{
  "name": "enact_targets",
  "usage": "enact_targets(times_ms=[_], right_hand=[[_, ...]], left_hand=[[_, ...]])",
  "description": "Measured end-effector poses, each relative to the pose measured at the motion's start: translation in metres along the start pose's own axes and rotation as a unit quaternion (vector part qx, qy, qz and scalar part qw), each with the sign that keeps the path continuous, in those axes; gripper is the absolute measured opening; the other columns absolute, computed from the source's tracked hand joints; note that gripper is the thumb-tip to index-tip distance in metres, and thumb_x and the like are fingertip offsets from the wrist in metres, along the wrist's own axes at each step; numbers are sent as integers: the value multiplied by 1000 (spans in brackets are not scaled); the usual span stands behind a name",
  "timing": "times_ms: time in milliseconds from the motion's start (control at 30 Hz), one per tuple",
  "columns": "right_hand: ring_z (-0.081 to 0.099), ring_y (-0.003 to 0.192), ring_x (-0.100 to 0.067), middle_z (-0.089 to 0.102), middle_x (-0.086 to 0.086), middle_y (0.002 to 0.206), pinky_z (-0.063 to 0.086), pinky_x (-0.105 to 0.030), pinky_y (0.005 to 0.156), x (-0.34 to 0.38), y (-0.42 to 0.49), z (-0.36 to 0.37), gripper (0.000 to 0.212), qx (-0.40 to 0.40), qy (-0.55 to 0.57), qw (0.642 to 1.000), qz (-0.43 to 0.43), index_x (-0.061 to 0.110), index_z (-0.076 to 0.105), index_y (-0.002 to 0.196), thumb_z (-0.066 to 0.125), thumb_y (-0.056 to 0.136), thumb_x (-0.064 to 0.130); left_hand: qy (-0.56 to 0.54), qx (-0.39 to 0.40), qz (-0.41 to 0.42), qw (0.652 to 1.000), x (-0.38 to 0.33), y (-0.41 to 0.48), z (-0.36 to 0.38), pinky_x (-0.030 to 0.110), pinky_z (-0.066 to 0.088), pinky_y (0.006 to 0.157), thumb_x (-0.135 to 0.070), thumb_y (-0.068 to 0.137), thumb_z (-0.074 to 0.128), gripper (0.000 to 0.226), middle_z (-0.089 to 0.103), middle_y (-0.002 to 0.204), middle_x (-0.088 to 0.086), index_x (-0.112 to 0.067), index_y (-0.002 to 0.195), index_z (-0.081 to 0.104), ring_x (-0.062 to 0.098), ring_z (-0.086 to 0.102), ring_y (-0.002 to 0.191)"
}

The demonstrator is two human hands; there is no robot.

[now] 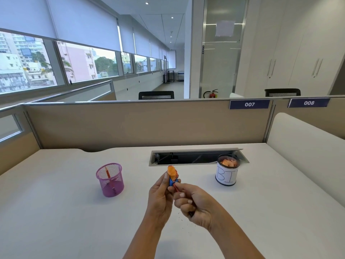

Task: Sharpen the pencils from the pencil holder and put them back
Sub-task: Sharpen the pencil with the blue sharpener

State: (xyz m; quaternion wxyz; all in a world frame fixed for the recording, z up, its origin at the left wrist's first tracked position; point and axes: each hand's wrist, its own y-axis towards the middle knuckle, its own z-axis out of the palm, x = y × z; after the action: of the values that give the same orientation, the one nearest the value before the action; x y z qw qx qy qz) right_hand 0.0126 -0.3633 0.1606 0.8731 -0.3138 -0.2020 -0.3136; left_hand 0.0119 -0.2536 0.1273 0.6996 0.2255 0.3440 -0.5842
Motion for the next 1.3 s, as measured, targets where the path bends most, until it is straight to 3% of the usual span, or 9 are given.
enact_targets(times_ms=[100, 167, 400, 533, 700, 933, 1000, 1100, 1300], right_hand=[[37, 35, -3, 49, -3, 57, 30, -9, 31, -1, -1, 2, 8, -58, -198, 975, -81, 1, 59, 88, 53, 91, 5], [46, 44, -3, 55, -3, 66, 37, -11, 39, -3, 4, -1, 4, -123, -341, 919, -156, 6, 59, 93, 57, 90, 7], [45, 65, -9, 65, -2, 82, 28, -8, 52, -18, 21, -19, 23, -230, -713, 532, -394, 12, 65, 94, 54, 92, 32], [26, 41, -9, 54, 5, 47, 1, -7, 36, -29, 21, -14, 14, -229, -764, 422, -431, 19, 61, 62, 68, 68, 30], [37, 53, -6, 43, 9, 65, 26, -15, 45, -29, 22, -14, 24, -288, -686, 553, -374, 20, 47, 84, 35, 100, 33], [29, 43, -5, 38, 6, 50, 23, -13, 38, -16, 9, 1, 39, -203, -372, 887, -183, 13, 52, 64, 44, 99, 29], [25, 33, -2, 35, 7, 42, 19, -11, 30, -12, 4, 2, 38, -159, -246, 949, -116, 11, 52, 65, 45, 98, 27], [25, 26, -1, 35, 4, 38, 17, -8, 24, -7, 1, 2, 39, -88, -46, 995, -19, 6, 51, 64, 45, 98, 25], [31, 24, -7, 34, -1, 41, 20, -10, 22, -11, 8, -7, 52, 11, 147, 989, 33, -3, 56, 58, 39, 99, 23]], left_hand=[[43, -37, 34, 998, 0, 3, -2, 20, 57, 60, -12, 90, 48, 20, 73, 70, 2, -6, 94, 66, 13, 69, 64], [78, -63, 61, 993, 1, 3, -2, 20, 57, 63, -12, 87, 53, 15, 74, 71, -1, -10, 91, 68, 14, 70, 68], [180, -203, 150, 951, 13, -1, 8, 29, 51, 82, -19, 78, 66, 20, 68, 82, 1, -13, 98, 67, 20, 65, 81], [215, -190, 172, 942, 15, -3, 13, 20, 48, 73, -21, 83, 61, 7, 66, 76, -8, -23, 89, 65, 14, 65, 79], [200, -105, 151, 962, 10, -2, 10, 13, 54, 68, -19, 88, 54, 13, 69, 83, -4, -26, 84, 65, 14, 67, 81], [126, -32, 88, 988, 3, -1, 9, 12, 54, 62, -12, 91, 44, 22, 70, 81, 0, -20, 87, 65, 7, 69, 67], [95, -21, 67, 993, 4, 0, 8, 14, 54, 62, -13, 92, 42, 24, 70, 78, 2, -15, 89, 65, 9, 69, 66], [37, -3, 27, 999, 6, 2, 5, 18, 55, 62, -16, 94, 40, 27, 70, 66, 2, -10, 86, 65, 12, 65, 65], [-24, 10, -35, 999, 16, 5, -1, 20, 54, 52, -25, 94, 38, 33, 66, 68, 8, -6, 94, 64, 12, 64, 57]])
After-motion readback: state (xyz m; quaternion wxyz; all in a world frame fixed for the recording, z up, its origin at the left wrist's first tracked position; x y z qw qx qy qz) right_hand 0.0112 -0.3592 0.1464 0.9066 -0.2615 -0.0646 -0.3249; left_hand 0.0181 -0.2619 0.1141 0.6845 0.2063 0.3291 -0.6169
